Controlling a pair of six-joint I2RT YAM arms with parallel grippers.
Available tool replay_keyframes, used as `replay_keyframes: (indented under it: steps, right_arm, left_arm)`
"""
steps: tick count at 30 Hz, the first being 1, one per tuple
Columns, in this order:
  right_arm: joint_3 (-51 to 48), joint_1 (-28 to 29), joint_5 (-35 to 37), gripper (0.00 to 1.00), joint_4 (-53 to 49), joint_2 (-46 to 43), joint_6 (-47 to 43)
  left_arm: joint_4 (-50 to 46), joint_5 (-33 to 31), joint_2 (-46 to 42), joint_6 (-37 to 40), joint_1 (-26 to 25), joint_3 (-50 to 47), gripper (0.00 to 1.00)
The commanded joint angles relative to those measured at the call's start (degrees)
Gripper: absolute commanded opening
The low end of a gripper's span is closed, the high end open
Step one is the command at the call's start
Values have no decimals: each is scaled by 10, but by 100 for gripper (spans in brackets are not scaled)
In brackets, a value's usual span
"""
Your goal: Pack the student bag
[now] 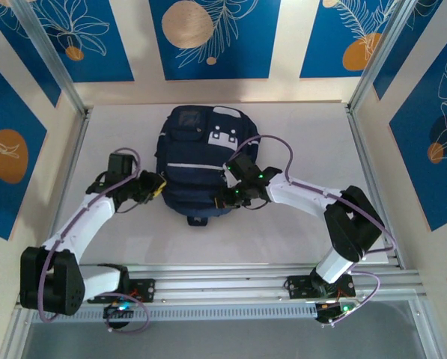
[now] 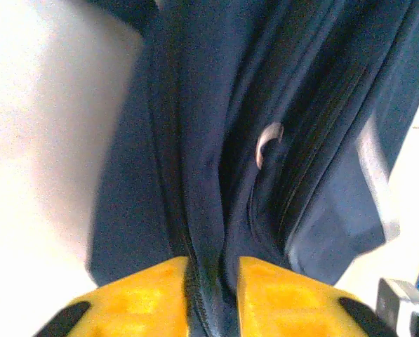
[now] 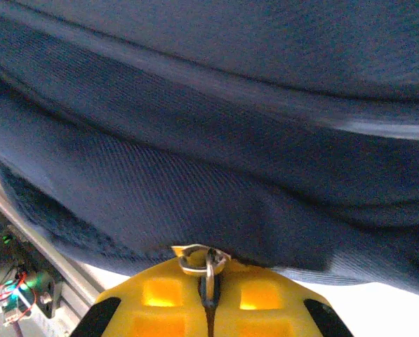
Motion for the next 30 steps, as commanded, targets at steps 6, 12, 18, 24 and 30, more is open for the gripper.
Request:
replay_keyframes:
  steps: [6,12,18,24,30]
  right_arm:
    - [123,91,16,0,-6,79,66]
    - [185,123,12,0,-9,136,77]
    - [206,133,26,0,-27,150,68]
    - [215,132,47,0,-58,149,55]
    - [237,131,55,0,-87,148,39]
  left_arm:
    - [-61,11,-35,16,20,39,65]
    - [-77,19,-50,-44,-15,20,70]
    - [-60,21,7,-79,-44,12,68]
    - [-101,22,83,-67,-79,46,69]
    - [-118,8,99,-70,-90,48,67]
